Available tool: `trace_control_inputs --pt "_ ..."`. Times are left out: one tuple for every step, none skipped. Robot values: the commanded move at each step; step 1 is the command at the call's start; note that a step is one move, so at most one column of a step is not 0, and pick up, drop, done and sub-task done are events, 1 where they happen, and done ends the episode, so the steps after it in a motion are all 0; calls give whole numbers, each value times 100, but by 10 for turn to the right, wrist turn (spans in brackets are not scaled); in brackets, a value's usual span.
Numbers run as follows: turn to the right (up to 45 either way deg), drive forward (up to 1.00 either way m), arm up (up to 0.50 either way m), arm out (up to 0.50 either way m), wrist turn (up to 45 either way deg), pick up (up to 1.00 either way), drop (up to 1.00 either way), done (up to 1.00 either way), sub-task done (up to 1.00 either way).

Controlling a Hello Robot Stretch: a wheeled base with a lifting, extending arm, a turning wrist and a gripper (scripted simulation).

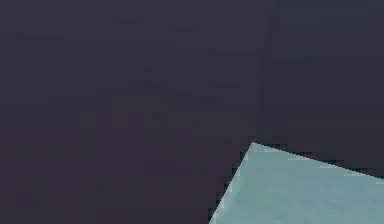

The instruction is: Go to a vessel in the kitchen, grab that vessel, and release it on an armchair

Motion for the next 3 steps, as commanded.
trace_control_inputs --pt "-450 0 0 0 0 0 0 0 0" --pt "-450 0 0 0 0 0 0 0 0" --pt "-450 0 0 0 0 0 0 0 0"
